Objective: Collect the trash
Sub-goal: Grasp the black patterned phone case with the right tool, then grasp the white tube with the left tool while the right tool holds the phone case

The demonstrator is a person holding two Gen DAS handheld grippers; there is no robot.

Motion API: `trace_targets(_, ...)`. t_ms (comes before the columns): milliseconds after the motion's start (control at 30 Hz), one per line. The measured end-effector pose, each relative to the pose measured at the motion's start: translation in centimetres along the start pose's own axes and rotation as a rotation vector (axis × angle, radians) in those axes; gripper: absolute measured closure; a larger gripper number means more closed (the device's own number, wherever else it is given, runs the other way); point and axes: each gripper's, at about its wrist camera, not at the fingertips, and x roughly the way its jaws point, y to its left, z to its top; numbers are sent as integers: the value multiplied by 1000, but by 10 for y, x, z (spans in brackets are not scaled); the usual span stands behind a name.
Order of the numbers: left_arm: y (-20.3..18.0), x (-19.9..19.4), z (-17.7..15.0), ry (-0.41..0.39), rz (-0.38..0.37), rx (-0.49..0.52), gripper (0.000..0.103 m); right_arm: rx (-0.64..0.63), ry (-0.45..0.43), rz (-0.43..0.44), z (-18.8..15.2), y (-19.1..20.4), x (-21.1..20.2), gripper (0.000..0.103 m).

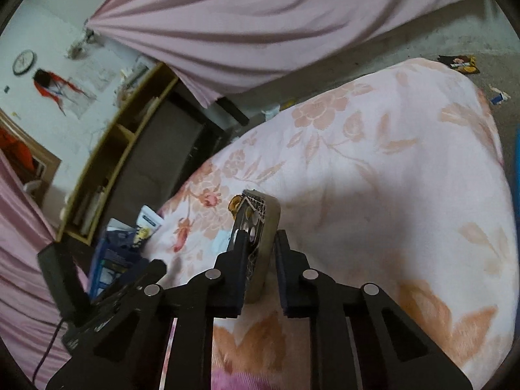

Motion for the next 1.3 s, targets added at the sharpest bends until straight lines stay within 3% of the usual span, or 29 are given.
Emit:
trace_targets(200, -30, 9, 2, 27, -71, 108, 7, 88, -91, 9, -9, -25, -38, 92)
trace_targets(300, -46, 20, 6, 60, -96, 174, 23, 81, -108, -14, -8, -33, -51, 92)
trace_targets(367, -57, 29, 11, 79, -103, 221, 39, 81, -114, -22, -8, -38, -55, 92)
trace_targets(600, -99, 56, 17, 133, -140, 452, 50, 45, -148, -40, -4, -45, -65, 92)
trace_targets(667, -104, 64, 17, 154, -139, 488, 58, 29, -156, -38, -3, -44, -66, 92)
trace_targets(800, -110, 80, 18, 179, -168, 527, 60, -5, -177, -29, -3, -39, -67, 93)
trace_targets(967, -117, 83, 16, 202, -213, 570, 80, -71, -162, -34, -3, -28, -60, 93)
trace_targets(1200, -128, 86, 15, 199, -204, 601, 82, -95, -125, -38, -5, -21, -50, 93)
trace_targets(1300, -130, 83, 13, 188, -202, 623, 90, -94, -123, -39, -7, -21, -51, 93)
